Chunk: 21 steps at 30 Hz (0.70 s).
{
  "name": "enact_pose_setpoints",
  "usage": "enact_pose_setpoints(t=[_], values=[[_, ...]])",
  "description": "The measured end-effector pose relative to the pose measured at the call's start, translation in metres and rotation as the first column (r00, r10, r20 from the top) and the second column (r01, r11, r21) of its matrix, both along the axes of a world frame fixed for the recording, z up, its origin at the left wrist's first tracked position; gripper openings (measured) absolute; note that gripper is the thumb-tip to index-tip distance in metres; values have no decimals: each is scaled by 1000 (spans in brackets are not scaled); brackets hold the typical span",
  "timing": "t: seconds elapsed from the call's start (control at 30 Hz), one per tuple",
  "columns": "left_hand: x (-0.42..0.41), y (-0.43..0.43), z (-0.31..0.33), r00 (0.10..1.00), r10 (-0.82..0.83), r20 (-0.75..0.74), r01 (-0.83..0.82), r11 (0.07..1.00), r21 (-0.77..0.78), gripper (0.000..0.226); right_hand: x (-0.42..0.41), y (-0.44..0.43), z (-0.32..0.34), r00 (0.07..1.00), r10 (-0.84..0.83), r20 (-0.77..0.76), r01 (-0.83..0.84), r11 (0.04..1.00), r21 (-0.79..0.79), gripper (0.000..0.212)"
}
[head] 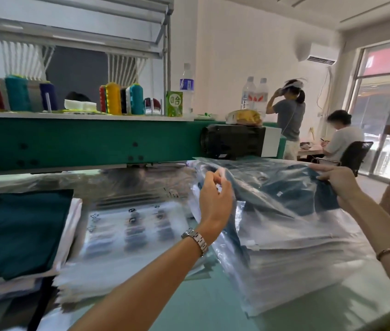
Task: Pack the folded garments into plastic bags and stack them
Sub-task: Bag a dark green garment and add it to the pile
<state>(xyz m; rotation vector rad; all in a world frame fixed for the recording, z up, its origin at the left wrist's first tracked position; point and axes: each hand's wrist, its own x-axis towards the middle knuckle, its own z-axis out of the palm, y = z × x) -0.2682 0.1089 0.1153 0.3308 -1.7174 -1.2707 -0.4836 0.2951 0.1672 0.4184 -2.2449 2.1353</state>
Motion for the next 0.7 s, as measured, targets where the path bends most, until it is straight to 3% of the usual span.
enact_pose_setpoints(t=[0.13,0.2,0.27,0.4,0.5,0.63,0.7], values=[[9,-2,-13,997,49,62,-50,999,10,27,-12,3,-13,991,-35,129,33,999,15,23],[13,0,-20,993,70,96,-68,998,-16,27,-15,4,-14,990,-32,134,16,993,119,14],[16,1,-26,989,83,126,-77,996,-46,26,-23,3,-18,998,-32,62,14,962,274,19],[16,-3,-37,982,88,170,-77,995,-69,20,-15,2,-21,983,-22,-181,124,807,577,22],[20,-5,-41,981,78,180,-68,996,-60,20,-1,-3,-17,963,107,-248,137,598,790,27],[31,-11,-41,987,60,150,-60,998,-1,28,32,-22,2,935,162,-316,219,437,872,16],[40,-19,-42,986,90,143,-90,996,-5,26,66,-39,14,912,176,-370,277,398,874,28]])
